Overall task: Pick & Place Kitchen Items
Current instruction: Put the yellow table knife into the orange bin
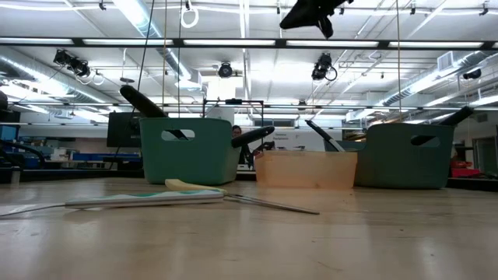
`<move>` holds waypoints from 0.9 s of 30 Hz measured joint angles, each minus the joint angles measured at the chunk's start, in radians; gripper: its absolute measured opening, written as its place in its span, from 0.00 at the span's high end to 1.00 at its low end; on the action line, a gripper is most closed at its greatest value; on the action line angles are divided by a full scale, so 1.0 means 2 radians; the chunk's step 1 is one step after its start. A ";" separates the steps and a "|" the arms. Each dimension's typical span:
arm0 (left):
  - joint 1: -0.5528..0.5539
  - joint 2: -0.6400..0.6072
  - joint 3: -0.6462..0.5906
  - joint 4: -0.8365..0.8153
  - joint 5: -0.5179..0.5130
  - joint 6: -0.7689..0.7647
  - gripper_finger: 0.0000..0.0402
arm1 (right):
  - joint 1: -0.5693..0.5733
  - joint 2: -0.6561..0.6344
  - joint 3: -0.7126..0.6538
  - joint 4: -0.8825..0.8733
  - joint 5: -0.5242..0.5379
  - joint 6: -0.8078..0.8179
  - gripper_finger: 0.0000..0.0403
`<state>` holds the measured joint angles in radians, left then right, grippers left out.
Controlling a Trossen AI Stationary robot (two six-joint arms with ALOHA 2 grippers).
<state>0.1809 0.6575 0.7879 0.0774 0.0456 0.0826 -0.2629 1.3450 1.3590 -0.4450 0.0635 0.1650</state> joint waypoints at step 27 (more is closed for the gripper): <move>0.000 0.000 0.000 0.000 0.000 0.000 0.96 | 0.112 -0.132 0.001 0.029 -0.014 -0.048 1.00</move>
<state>0.1810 0.6575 0.7879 0.0772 0.0452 0.0826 -0.0393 1.0804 1.3602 -0.3879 0.0358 0.0695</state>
